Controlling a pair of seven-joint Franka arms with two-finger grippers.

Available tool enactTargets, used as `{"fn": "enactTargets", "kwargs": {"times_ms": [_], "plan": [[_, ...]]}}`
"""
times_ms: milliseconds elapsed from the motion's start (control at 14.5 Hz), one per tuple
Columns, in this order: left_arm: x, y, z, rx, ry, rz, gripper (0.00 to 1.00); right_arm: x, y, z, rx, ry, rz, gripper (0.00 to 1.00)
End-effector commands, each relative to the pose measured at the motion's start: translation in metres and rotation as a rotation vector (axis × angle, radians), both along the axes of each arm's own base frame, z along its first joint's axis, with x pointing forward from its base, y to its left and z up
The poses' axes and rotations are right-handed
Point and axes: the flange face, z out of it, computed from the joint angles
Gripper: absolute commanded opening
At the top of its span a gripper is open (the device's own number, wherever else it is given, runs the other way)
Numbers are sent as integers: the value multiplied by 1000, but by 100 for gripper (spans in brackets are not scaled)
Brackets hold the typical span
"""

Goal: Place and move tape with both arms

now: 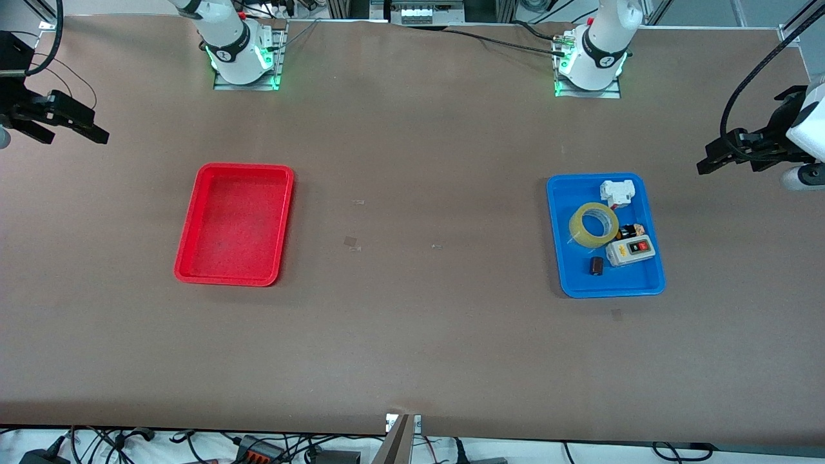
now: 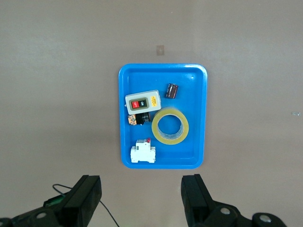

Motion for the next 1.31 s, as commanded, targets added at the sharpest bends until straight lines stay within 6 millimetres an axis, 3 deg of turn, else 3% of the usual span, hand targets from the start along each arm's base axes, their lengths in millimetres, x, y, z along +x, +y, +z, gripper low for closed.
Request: {"fn": "enactTargets", "kwargs": {"times_ms": [0,413,895,1032,1239], "plan": [[-8,0,3,7,-1,-26,100,-1,1,7,4,-4,13,99],[-8,-1,3,5,0,-28,100,1,-2,7,4,-13,7,99],[0,-15,-9,3,15,-51,100,2,-1,7,4,-21,10,99],[9,-23,-31,5,61,-55,100,2,0,7,3,-20,10,99],[3,-53,-62,14,195,-101,100,2,0,5,4,-17,10,99]]}}
